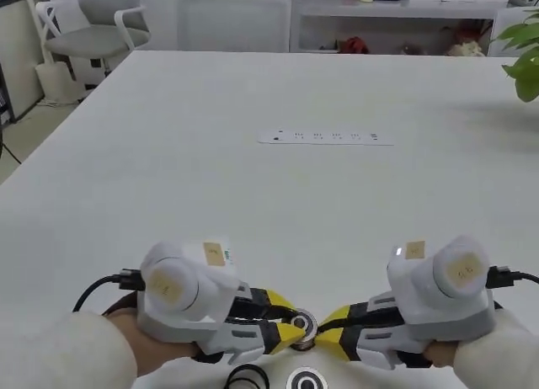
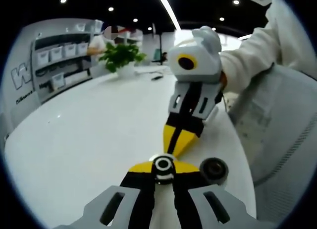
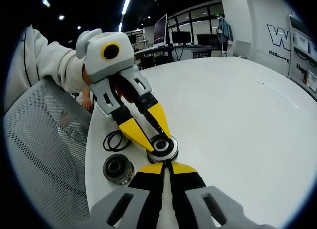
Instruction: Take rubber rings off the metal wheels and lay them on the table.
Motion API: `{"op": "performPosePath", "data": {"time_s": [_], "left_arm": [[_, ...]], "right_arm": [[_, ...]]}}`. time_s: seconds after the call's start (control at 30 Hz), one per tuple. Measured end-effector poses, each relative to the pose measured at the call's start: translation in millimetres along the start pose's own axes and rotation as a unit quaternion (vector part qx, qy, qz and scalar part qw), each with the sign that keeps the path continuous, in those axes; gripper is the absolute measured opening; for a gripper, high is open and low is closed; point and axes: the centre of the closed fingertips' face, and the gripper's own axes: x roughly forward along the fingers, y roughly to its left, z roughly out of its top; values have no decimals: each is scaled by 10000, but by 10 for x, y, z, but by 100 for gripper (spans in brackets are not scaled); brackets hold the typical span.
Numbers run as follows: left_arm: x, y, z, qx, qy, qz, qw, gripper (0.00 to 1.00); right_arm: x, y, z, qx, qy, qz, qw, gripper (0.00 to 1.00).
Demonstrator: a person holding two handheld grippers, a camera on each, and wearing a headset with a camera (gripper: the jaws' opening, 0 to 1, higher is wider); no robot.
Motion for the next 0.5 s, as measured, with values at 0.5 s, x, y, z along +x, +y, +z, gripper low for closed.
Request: {"op": "performPosePath", "data": {"time_s": [0.5], "left_arm": [[-3,4,12,31,-37,10,10000,14]], "right_arm": [[-11,-46,4,359,45,-85,9993,1]]}}
